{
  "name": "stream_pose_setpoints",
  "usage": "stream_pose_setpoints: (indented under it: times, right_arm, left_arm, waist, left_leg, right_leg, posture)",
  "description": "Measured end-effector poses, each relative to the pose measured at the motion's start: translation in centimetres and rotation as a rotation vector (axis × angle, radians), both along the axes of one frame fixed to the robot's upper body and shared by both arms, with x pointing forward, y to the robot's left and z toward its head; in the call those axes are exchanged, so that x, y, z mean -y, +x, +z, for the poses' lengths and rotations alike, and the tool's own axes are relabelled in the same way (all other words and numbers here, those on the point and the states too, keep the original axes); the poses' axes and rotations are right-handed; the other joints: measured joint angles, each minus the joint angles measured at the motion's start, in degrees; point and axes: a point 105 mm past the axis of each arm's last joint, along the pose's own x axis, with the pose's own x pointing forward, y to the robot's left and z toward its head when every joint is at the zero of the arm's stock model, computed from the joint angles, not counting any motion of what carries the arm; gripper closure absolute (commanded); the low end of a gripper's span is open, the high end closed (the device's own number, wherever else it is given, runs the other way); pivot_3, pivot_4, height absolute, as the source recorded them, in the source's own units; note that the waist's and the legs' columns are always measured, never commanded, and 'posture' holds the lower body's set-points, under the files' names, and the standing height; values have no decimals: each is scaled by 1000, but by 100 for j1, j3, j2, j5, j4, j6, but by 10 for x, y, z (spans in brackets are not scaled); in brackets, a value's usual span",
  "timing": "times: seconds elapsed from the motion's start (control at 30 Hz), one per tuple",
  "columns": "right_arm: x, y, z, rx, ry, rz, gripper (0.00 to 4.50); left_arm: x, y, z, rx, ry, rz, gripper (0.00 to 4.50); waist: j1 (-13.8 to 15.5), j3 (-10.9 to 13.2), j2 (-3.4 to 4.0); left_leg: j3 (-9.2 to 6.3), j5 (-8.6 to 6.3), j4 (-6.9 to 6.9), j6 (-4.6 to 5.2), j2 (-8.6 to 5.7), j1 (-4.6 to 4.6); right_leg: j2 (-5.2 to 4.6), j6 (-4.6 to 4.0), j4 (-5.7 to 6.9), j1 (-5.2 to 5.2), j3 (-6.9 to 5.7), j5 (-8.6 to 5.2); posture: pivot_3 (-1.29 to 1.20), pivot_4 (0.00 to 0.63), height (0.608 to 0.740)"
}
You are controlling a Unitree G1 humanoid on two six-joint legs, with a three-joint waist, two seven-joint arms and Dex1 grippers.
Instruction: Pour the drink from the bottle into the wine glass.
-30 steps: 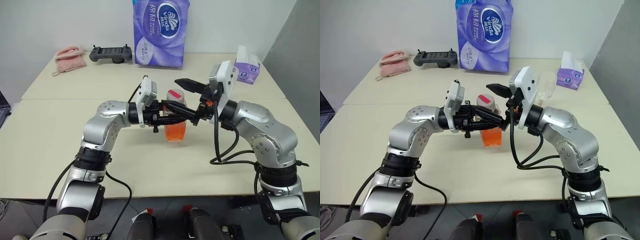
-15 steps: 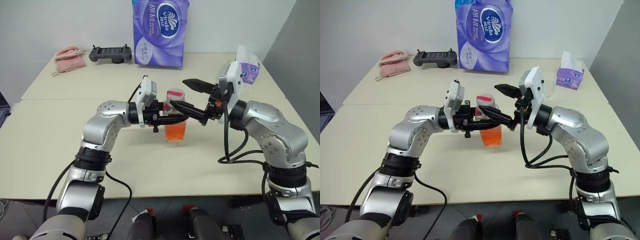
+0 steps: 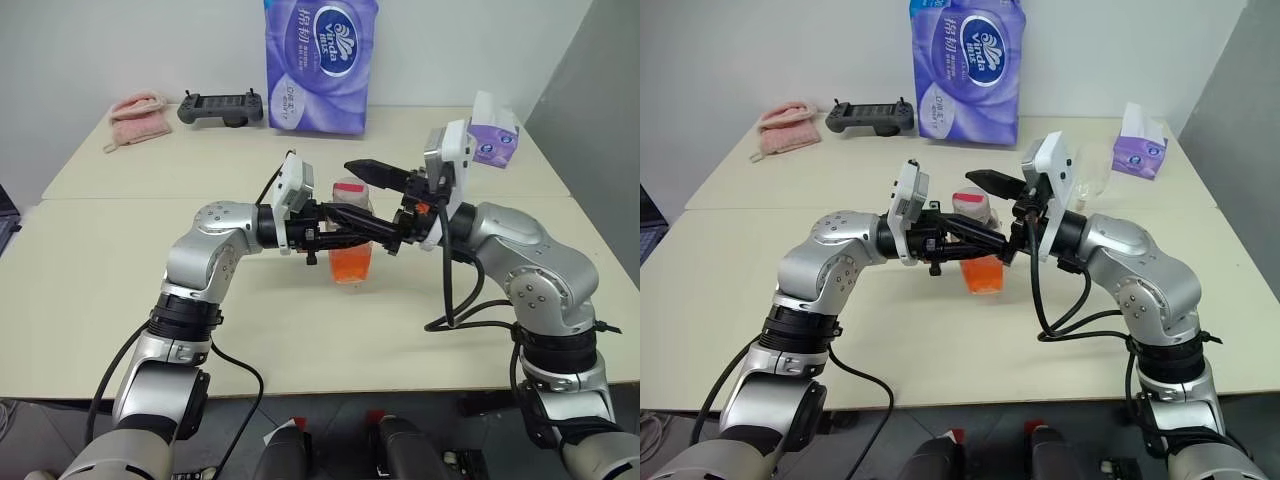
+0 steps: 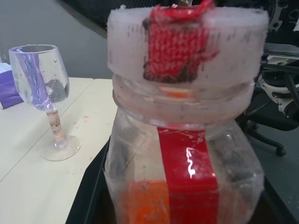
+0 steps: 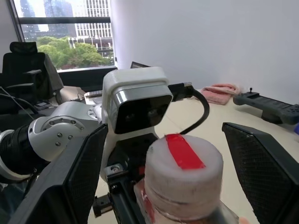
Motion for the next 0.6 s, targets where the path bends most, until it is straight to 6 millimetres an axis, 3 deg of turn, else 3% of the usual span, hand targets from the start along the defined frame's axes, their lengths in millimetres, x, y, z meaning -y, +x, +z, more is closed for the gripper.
stream_pose_setpoints:
  times: [0.13,0.2,0.37,0.6]
  right_arm:
    - [2,6,-3,-4,-2,-20,503]
    - [2,5,-2,-3,-2,-14,934]
    - [3,5,-2,-1,-7,-9,2593]
    - [8,4,-2,-18,-35,22,2654]
  left_arm:
    - [0,0,0,0,1,1,2764]
    - [0,0,0,0,1,2,2764]
    - [0,0,0,1,2,2,2764]
    - [3,-2,-2,-4,7,-15,2764]
  waist:
    - [0,0,0]
    - [-1,0,0]
    - [0,0,0]
    - [-1,1,1]
  left_leg:
    - [1,0,0,0,0,0]
    - [0,0,0,0,1,1]
    - [0,0,0,0,0,0]
    - [2,0,1,0,-1,0]
  right_leg:
    - [0,0,0,0,1,0]
    - [0,0,0,0,0,0]
    - [0,0,0,0,0,0]
    - [0,0,0,0,1,0]
  posture:
    - [0,150,740]
    - [0,150,740]
    - [0,150,740]
    - [0,150,740]
